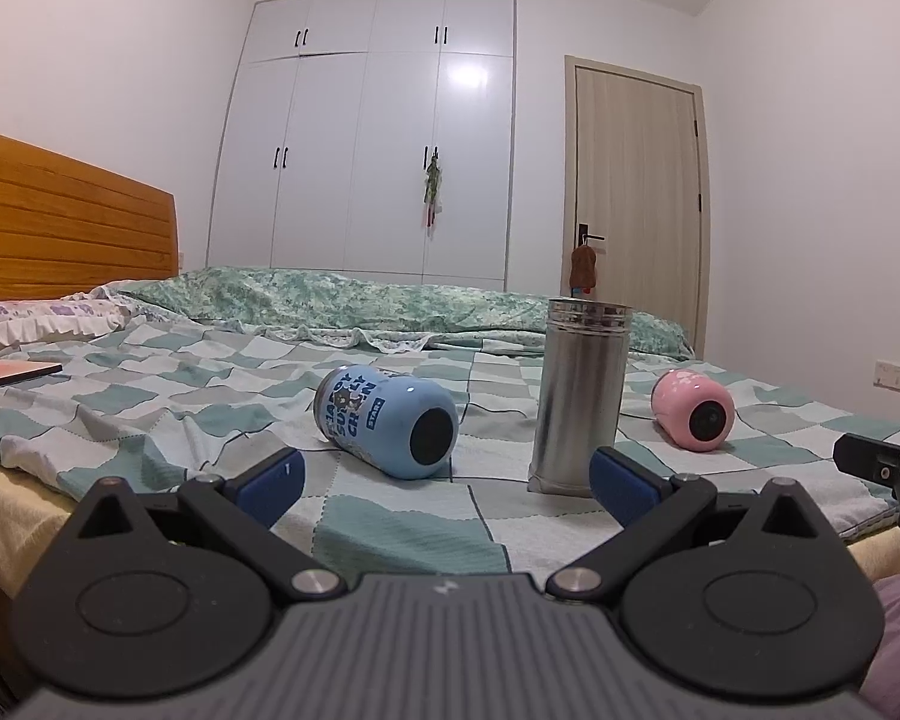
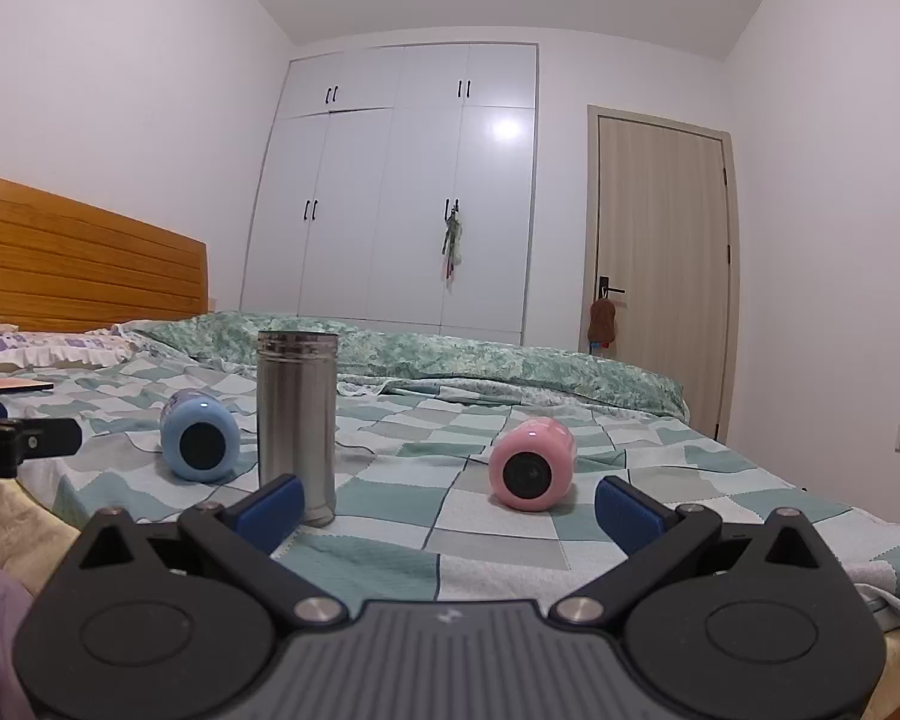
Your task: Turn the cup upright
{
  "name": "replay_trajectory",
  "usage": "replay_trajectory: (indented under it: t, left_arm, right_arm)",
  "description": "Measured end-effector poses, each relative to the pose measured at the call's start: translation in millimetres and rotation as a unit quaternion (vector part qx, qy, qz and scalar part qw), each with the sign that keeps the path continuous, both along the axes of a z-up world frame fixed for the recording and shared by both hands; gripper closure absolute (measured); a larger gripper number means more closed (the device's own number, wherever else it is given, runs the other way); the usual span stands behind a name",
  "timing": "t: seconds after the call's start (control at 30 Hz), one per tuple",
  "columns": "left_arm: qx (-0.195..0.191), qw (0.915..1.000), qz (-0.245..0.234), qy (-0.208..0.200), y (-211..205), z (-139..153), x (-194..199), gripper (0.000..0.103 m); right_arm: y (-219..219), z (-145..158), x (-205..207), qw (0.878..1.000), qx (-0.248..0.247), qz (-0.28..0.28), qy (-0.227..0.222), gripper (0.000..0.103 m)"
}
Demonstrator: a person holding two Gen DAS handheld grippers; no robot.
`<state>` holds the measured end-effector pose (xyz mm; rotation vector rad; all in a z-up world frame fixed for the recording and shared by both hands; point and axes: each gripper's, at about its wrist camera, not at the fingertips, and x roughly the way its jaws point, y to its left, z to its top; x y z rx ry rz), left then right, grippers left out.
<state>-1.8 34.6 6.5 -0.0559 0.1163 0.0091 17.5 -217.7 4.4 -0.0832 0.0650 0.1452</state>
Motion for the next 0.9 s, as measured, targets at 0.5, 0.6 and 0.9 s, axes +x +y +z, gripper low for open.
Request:
replay_trajectory:
  t: [0.5,0.6,0.9]
  left_arm:
    - [-0.001,1.0,0.0,0.0,-0.6,0.0,-0.1,0.0]
    - [0.0,1.0,0.0,-0.001,-0.3,0.0,-0.2,0.0]
    - [0.0,1.0,0.0,-0.001,-1.0,-0.1,-0.2,0.0]
  right_arm:
    - [-1.7,-1.0,-0.3,1.0,0.002,-0.003,0.001,0.0]
    - [-1.7,-0.9,-0.3,1.0,0.002,-0.003,0.001,0.0]
    - [-1.8,-1.0,-0.3,1.0,0.002,-0.003,0.001,0.0]
